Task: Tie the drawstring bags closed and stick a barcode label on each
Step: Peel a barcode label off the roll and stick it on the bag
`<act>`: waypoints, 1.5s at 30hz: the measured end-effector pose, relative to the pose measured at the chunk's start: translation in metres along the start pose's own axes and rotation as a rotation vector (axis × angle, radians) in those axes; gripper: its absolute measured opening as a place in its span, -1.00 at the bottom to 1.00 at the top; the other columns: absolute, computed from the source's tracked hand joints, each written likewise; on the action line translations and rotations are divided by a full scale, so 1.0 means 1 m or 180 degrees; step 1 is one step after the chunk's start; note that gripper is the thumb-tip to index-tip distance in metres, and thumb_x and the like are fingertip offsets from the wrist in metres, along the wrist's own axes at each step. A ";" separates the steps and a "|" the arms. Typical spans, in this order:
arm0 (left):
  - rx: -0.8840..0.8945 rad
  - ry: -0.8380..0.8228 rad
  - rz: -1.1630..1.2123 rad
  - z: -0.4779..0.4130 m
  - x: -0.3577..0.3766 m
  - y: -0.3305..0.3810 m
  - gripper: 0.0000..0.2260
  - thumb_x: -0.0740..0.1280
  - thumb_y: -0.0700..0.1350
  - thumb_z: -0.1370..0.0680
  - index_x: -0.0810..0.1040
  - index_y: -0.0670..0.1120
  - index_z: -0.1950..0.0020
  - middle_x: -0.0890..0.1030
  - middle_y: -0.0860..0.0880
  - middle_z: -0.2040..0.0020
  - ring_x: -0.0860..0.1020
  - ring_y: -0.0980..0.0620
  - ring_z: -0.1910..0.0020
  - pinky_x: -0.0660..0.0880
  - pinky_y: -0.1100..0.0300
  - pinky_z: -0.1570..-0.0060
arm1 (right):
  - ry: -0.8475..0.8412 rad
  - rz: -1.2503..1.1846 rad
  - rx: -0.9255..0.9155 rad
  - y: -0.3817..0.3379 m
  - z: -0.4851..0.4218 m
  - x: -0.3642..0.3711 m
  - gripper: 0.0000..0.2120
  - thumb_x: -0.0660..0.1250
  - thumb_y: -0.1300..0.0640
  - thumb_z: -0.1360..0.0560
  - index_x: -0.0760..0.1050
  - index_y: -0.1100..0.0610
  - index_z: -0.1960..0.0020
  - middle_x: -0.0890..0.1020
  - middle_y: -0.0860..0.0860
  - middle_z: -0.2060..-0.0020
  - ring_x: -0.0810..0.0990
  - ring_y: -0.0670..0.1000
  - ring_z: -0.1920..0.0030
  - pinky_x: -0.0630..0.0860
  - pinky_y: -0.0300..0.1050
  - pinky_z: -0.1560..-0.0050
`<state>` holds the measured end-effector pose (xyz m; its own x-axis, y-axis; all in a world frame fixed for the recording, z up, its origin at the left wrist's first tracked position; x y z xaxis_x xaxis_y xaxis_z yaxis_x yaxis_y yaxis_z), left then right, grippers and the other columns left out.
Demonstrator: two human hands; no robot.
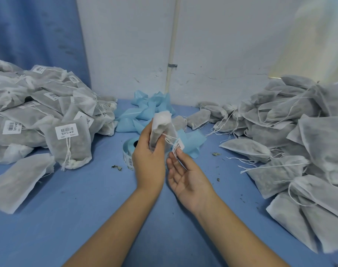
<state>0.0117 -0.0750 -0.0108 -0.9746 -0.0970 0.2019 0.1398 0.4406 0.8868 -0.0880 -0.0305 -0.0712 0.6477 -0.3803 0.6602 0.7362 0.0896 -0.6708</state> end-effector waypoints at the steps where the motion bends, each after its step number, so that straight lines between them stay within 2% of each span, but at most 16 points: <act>1: 0.0008 -0.0025 0.0018 0.001 0.001 0.001 -0.72 0.31 -0.19 -0.55 0.54 -0.02 -0.25 0.64 0.04 -0.10 0.58 0.12 -0.10 0.49 0.27 -0.11 | -0.0004 -0.0001 0.0003 0.000 0.000 0.000 -0.93 0.39 0.13 -0.48 0.59 0.13 0.13 0.69 -0.05 0.29 0.66 -0.14 0.33 0.52 -0.34 0.41; 4: 0.0032 -0.0113 0.0090 0.003 0.004 0.002 -0.69 0.31 -0.23 -0.54 0.54 -0.02 -0.26 0.65 0.03 -0.10 0.59 0.14 -0.07 0.50 0.30 -0.08 | -0.0022 0.0002 0.0005 0.000 0.000 0.000 -0.92 0.38 0.13 -0.49 0.59 0.14 0.09 0.69 -0.05 0.29 0.66 -0.14 0.34 0.53 -0.34 0.40; 7: 0.0057 -0.0210 0.0155 0.003 0.008 0.001 -0.76 0.32 -0.21 -0.55 0.55 -0.10 -0.21 0.66 0.00 0.00 0.59 0.19 0.09 0.51 0.34 0.04 | -0.0029 0.0086 -0.0031 -0.001 -0.002 0.000 -0.90 0.39 0.12 -0.48 0.59 0.13 0.05 0.70 -0.04 0.26 0.66 -0.14 0.33 0.55 -0.33 0.33; 10: -0.0003 -0.0260 0.0264 0.004 0.012 0.000 -0.84 0.34 -0.18 -0.55 0.57 -0.15 -0.11 0.62 0.11 0.19 0.56 0.20 0.20 0.52 0.31 0.10 | -0.0042 0.0200 -0.0123 -0.003 -0.003 -0.001 -0.91 0.39 0.11 -0.48 0.60 0.11 0.05 0.71 -0.03 0.24 0.67 -0.13 0.29 0.53 -0.26 0.14; 12: -0.0022 -0.0309 0.0315 0.004 0.015 0.000 -0.94 0.35 -0.16 -0.54 0.59 -0.06 0.00 0.61 0.18 0.25 0.56 0.19 0.22 0.52 0.30 0.12 | -0.0044 0.0283 -0.0239 -0.006 -0.003 -0.002 -0.90 0.40 0.09 -0.48 0.62 0.11 0.06 0.72 0.00 0.19 0.69 -0.10 0.23 0.54 -0.20 0.02; 14: 0.0027 -0.0355 0.0340 0.003 0.016 0.003 -0.90 0.35 -0.15 -0.54 0.56 0.05 0.12 0.59 0.22 0.31 0.54 0.25 0.28 0.47 0.37 0.19 | -0.0023 0.0453 -0.0391 -0.010 -0.003 -0.004 -0.89 0.42 0.06 -0.47 0.64 0.09 0.09 0.72 0.03 0.16 0.70 -0.08 0.20 0.57 -0.20 0.06; 16: 0.0046 -0.0419 0.0339 0.001 0.017 0.004 -0.86 0.36 -0.15 -0.54 0.54 0.07 0.18 0.58 0.24 0.36 0.51 0.30 0.34 0.43 0.43 0.25 | -0.0001 0.0744 -0.0525 -0.015 -0.002 -0.005 -0.84 0.43 0.00 -0.46 0.66 0.09 0.14 0.72 0.06 0.16 0.71 -0.05 0.19 0.61 -0.24 0.16; 20: -0.0067 -0.0526 0.0196 -0.005 0.017 -0.004 -0.81 0.39 -0.14 -0.52 0.52 0.05 0.28 0.54 0.18 0.43 0.47 0.24 0.40 0.43 0.38 0.34 | 0.0089 0.1383 -0.0661 -0.022 0.001 -0.006 -0.68 0.39 -0.09 -0.48 0.66 0.09 0.33 0.72 0.07 0.26 0.71 -0.02 0.26 0.60 -0.27 0.30; 24: -0.0141 -0.0622 0.0096 -0.007 0.018 -0.009 -0.79 0.39 -0.15 -0.52 0.51 0.02 0.30 0.53 0.17 0.46 0.46 0.25 0.44 0.42 0.39 0.38 | 0.0124 0.1620 -0.0609 -0.022 0.001 -0.006 -0.68 0.33 -0.12 -0.51 0.58 0.11 0.23 0.71 0.10 0.29 0.71 0.01 0.29 0.59 -0.25 0.34; 27: -0.0213 -0.0644 0.0063 -0.009 0.018 -0.008 -0.77 0.38 -0.14 -0.52 0.48 -0.03 0.33 0.48 0.16 0.50 0.43 0.24 0.48 0.39 0.38 0.43 | 0.0073 0.1779 -0.0648 -0.021 -0.002 -0.005 -0.68 0.30 -0.14 -0.52 0.60 0.12 0.10 0.72 0.04 0.24 0.71 0.02 0.21 0.61 -0.21 0.30; 30: -0.0491 -0.0765 0.0016 -0.012 0.020 -0.014 -0.82 0.40 -0.08 -0.51 0.53 -0.11 0.26 0.56 0.10 0.44 0.51 0.16 0.42 0.46 0.28 0.37 | 0.0151 0.1509 -0.0962 -0.029 -0.006 -0.008 -0.77 0.35 0.01 -0.52 0.55 0.16 -0.04 0.70 0.00 0.16 0.67 -0.01 0.09 0.62 -0.12 0.06; 32: -0.0624 -0.0858 -0.0033 -0.013 0.020 -0.017 -0.81 0.41 -0.05 -0.50 0.54 -0.09 0.27 0.58 0.10 0.43 0.52 0.19 0.42 0.46 0.31 0.35 | 0.0251 0.1432 -0.1173 -0.037 -0.006 -0.013 -0.82 0.38 0.11 -0.50 0.53 0.17 -0.06 0.68 0.02 0.14 0.65 -0.03 0.09 0.58 -0.10 -0.04; 37: -0.0874 -0.1091 0.0415 -0.009 0.026 -0.015 -0.94 0.42 -0.02 -0.48 0.61 0.01 0.12 0.69 0.10 0.28 0.63 0.19 0.27 0.54 0.35 0.25 | 0.0206 0.0791 -0.1205 -0.043 -0.005 -0.016 -0.83 0.43 0.17 -0.46 0.52 0.14 -0.02 0.66 -0.01 0.23 0.63 -0.09 0.23 0.54 -0.29 0.25; 41: -0.1173 -0.1581 0.0658 0.004 0.042 -0.017 -0.92 0.45 -0.04 -0.45 0.64 0.03 0.07 0.71 0.02 0.18 0.67 0.11 0.14 0.59 0.29 0.12 | 0.0372 0.0276 -0.1476 -0.052 -0.001 -0.021 -0.74 0.45 0.17 -0.44 0.48 0.20 -0.07 0.68 0.06 0.16 0.67 -0.08 0.22 0.55 -0.30 0.27; 45: -0.1645 -0.1602 0.0978 0.011 0.044 -0.029 -0.90 0.40 -0.17 -0.50 0.65 -0.15 0.02 0.71 -0.09 0.08 0.67 0.02 0.07 0.58 0.29 0.12 | 0.0429 0.0169 -0.1489 -0.052 -0.001 -0.025 -0.74 0.44 0.15 -0.45 0.49 0.21 -0.08 0.68 0.08 0.11 0.68 -0.07 0.20 0.54 -0.31 0.28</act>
<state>-0.0377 -0.0820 -0.0326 -0.8237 0.4327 0.3664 0.3595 -0.1012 0.9276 -0.1428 -0.0266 -0.0527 0.6281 -0.5049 0.5920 0.5159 -0.2993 -0.8027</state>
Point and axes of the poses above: each hand's wrist, its own z-axis away from the middle knuckle, its own x-axis out of the palm, y = z × x, the point moved 8 cm from there along -z, towards the middle knuckle
